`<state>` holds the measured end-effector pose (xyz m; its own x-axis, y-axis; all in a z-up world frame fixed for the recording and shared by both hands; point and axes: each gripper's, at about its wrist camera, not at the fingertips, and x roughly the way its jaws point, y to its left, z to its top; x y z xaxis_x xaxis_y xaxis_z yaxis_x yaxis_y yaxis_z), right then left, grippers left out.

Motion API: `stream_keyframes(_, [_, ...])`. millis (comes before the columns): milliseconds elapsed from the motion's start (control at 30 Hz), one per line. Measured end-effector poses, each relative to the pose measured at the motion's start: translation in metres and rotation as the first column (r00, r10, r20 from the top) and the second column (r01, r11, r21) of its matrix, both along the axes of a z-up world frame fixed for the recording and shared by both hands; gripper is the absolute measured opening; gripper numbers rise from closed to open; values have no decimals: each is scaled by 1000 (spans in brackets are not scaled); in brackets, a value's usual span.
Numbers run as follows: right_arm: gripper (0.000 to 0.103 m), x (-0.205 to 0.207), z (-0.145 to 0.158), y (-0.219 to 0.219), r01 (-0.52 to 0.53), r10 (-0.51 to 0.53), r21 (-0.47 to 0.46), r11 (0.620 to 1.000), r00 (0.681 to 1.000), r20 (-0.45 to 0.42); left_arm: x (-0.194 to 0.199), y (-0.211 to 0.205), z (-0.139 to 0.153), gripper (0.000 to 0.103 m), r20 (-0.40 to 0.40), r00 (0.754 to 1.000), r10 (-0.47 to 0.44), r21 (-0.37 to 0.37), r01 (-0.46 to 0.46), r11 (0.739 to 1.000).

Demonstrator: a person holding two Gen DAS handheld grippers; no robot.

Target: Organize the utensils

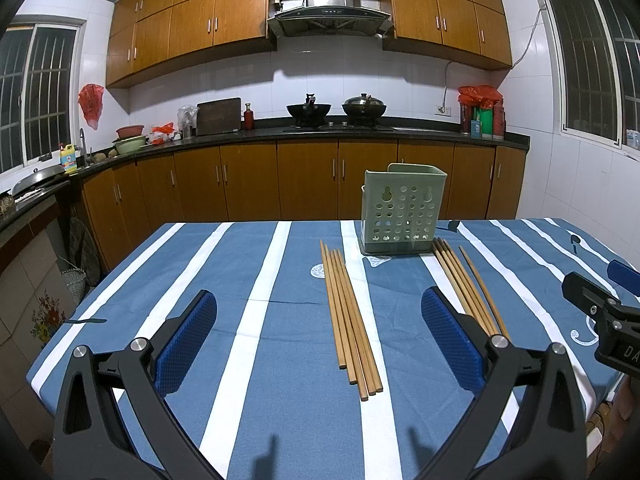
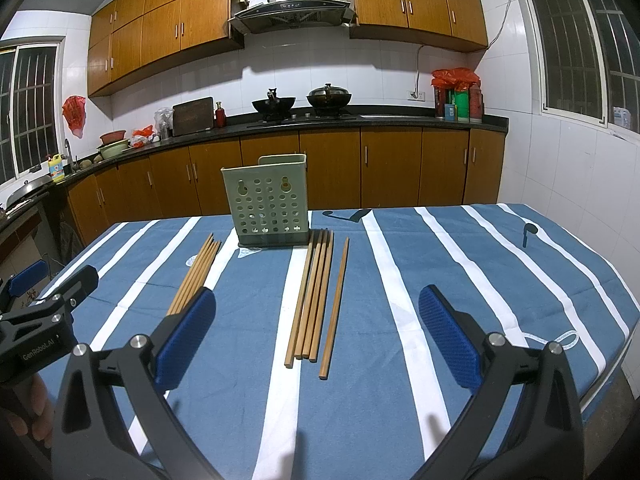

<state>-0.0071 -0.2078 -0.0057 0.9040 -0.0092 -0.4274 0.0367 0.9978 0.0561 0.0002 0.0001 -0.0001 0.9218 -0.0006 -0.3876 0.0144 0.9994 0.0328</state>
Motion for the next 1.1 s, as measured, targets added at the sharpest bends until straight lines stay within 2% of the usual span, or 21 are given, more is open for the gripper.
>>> stream_keyframes(367, [99,0,-1,0,1,-1,2,1000,1000,-4,0,0,0,101,-5,1000,1,2,-1,1000])
stream_keyframes(500, [99,5,-7,-3,-2,2,18,1000,999,-32,4,3,-3,101,-16,1000,10,5,-10,1000])
stream_keyframes(600, [99,18,-13,-9,15,-12,35,999,997,-81,10,2,-8,101,-46,999,24,17,-23,1000])
stream_keyframes(733, [99,41,-36,-22,58,-42,78,995,982,-185,30,12,-26,101,-159,985,72,41,-66,997])
stream_keyframes(800, [93,51,-43,-29,80,-57,94,992,973,-222,40,20,-33,101,-203,976,81,25,-78,997])
stream_keyframes(867, [73,65,-50,-35,93,-61,107,990,961,-271,48,25,-38,101,-234,968,93,13,-92,996])
stream_keyframes(967, [55,88,-62,-42,106,-52,139,985,938,-342,61,29,-44,92,-269,959,93,2,-96,995])
stream_keyframes(1033, [42,100,-67,-44,103,-36,164,981,928,-370,70,30,-48,83,-296,951,86,-5,-92,996])
stream_keyframes(1100, [35,114,-71,-41,93,-21,168,981,920,-391,77,31,-51,77,-314,947,70,-17,-80,997])
